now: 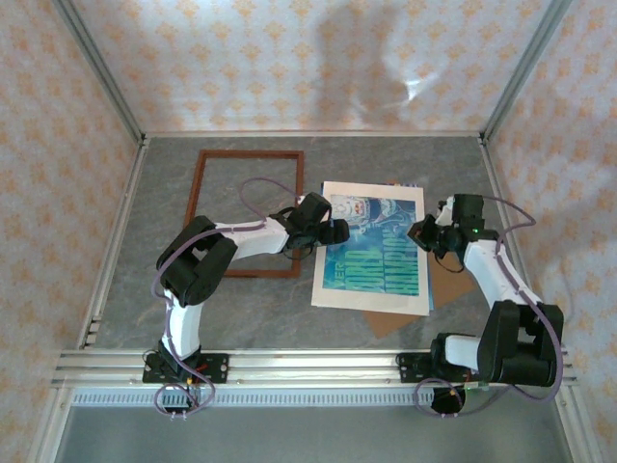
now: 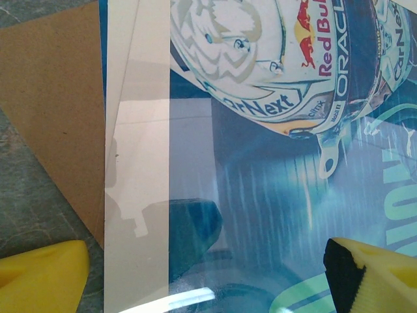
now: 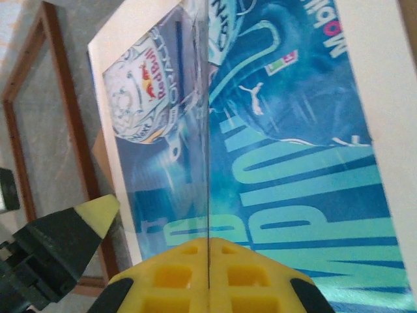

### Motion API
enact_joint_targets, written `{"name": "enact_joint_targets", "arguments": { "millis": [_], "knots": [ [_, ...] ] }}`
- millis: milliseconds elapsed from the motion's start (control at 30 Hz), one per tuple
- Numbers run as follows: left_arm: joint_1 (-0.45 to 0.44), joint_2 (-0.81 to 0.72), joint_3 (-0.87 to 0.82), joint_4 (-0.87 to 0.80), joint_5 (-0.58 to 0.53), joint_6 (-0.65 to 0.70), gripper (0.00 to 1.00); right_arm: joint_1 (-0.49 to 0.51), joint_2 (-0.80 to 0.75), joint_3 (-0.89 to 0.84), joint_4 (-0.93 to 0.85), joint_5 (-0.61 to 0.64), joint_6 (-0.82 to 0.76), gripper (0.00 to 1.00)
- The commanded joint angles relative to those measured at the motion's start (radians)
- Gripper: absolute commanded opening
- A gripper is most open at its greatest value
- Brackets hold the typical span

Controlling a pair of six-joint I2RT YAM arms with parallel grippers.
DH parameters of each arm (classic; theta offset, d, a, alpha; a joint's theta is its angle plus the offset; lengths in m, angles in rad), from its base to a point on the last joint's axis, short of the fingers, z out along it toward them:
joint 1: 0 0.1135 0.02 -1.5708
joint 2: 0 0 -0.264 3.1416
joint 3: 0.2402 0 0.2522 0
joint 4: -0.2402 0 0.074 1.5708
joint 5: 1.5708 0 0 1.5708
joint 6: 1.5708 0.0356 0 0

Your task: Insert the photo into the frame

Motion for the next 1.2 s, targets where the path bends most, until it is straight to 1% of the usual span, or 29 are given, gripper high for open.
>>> {"name": "enact_joint_targets", "arguments": {
  "millis": [0, 67, 133, 200, 233, 300, 333, 400, 467, 600, 767, 867, 967, 1167],
  "knots": [
    [-0.017, -0.05, -0.021, 0.011, 0.015, 0.014, 0.91, -0.003, -0.025, 0.084, -0.083, 0.08, -0.021, 0.0],
    [-0.016, -0.132, -0.045, 0.008, -0.003, 0.035, 0.91, -0.004, -0.051, 0.129, -0.097, 0.083, -0.007, 0.0],
    [-0.009, -0.21, -0.076, 0.001, -0.047, 0.071, 0.91, 0.001, -0.056, 0.176, -0.099, 0.054, 0.016, 0.0],
    [0.017, -0.29, -0.115, -0.002, -0.084, 0.115, 0.92, 0.027, -0.056, 0.23, -0.089, 0.017, 0.028, 0.0],
    [0.038, -0.319, -0.131, -0.001, -0.08, 0.123, 0.92, 0.045, -0.056, 0.249, -0.08, 0.011, 0.033, 0.0],
    [0.106, -0.367, -0.17, 0.024, -0.02, 0.115, 0.92, 0.086, -0.056, 0.298, -0.062, -0.002, 0.045, 0.0],
    [0.137, -0.388, -0.19, 0.044, 0.014, 0.106, 0.92, 0.099, -0.082, 0.319, -0.052, -0.013, 0.052, 0.0],
    [0.199, -0.432, -0.24, 0.125, 0.072, 0.06, 0.92, 0.124, -0.086, 0.368, -0.022, -0.038, 0.069, 0.0],
    [0.235, -0.461, -0.279, 0.208, 0.118, 0.021, 0.94, 0.152, -0.086, 0.417, -0.002, -0.051, 0.068, 0.0],
    [0.292, -0.447, -0.285, 0.323, 0.242, -0.079, 1.0, 0.206, -0.066, 0.534, -0.016, -0.093, 0.028, 0.0],
    [0.331, -0.367, -0.296, 0.569, 0.4, -0.261, 1.0, 0.266, -0.016, 0.645, -0.022, -0.144, -0.01, 0.0],
    [0.333, -0.304, -0.29, 0.705, 0.463, -0.375, 0.99, 0.296, 0.007, 0.707, -0.06, -0.159, -0.039, 0.0],
    [0.334, -0.256, -0.286, 0.794, 0.499, -0.452, 0.99, 0.313, 0.019, 0.744, -0.065, -0.177, -0.04, 0.0],
    [0.334, -0.213, -0.295, 0.895, 0.508, -0.51, 0.99, 0.317, 0.031, 0.77, -0.046, -0.219, -0.002, 0.0]
  ]
}}
